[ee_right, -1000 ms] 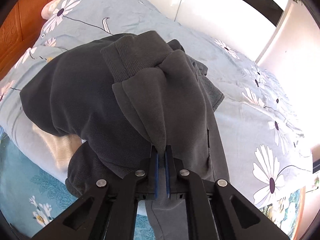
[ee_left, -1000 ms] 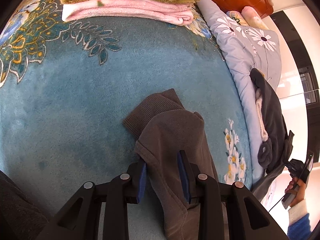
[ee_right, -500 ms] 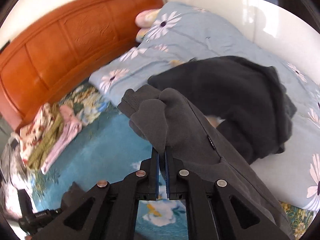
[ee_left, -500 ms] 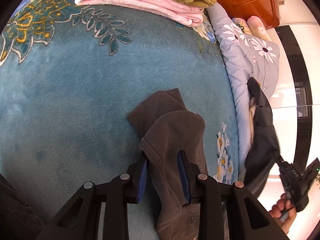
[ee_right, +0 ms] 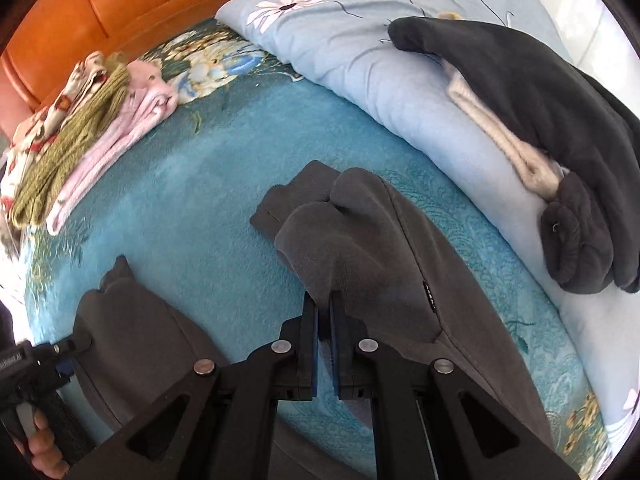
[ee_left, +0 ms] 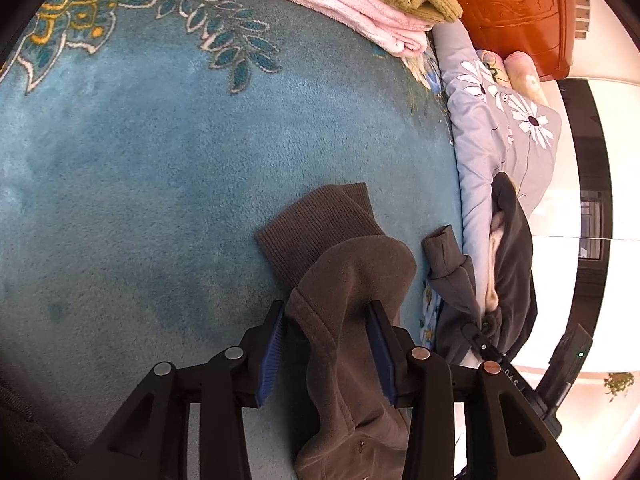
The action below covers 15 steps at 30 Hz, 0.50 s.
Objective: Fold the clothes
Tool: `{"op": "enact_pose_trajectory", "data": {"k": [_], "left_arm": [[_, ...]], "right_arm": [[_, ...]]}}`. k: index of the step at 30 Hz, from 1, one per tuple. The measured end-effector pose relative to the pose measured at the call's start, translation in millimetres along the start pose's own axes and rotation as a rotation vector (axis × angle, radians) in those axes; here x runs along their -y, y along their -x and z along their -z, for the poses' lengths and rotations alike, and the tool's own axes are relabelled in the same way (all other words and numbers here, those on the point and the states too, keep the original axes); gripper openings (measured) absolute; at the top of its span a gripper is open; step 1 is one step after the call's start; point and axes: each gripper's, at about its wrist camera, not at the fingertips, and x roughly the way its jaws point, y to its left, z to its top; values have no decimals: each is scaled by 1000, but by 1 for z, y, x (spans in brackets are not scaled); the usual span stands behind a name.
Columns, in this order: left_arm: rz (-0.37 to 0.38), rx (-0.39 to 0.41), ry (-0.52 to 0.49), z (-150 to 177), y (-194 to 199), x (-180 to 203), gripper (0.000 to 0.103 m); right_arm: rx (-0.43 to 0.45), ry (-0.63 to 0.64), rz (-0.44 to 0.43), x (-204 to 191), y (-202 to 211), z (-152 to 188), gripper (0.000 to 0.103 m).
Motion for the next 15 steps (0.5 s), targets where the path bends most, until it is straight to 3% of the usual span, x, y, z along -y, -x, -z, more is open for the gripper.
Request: {"op": "enact_pose_trajectory", "data": {"k": [4,7,8,10,13,15], "left_arm": [[32,3,40,-7,-3,-6,44],[52,9,78,-12,-6,-12,48],[56,6,79,-12,-7,-12,48],[64,2,80,-14,-10,-12,49],[73,-4,75,-16,-14,-11,50],[100,-9,93,-18,-14,-14,51]], "right_arm": [[-65,47,-4,-10,-8,6,8],[-65,119,27,-25,-4,2,12],[-49,137,29,-29,-1,-2,17],[-9,160,12,-38,4,-13,46],[27,198,29,-55,-1,-32,52],[1,221,55,-65,-20,-43,52]]}}
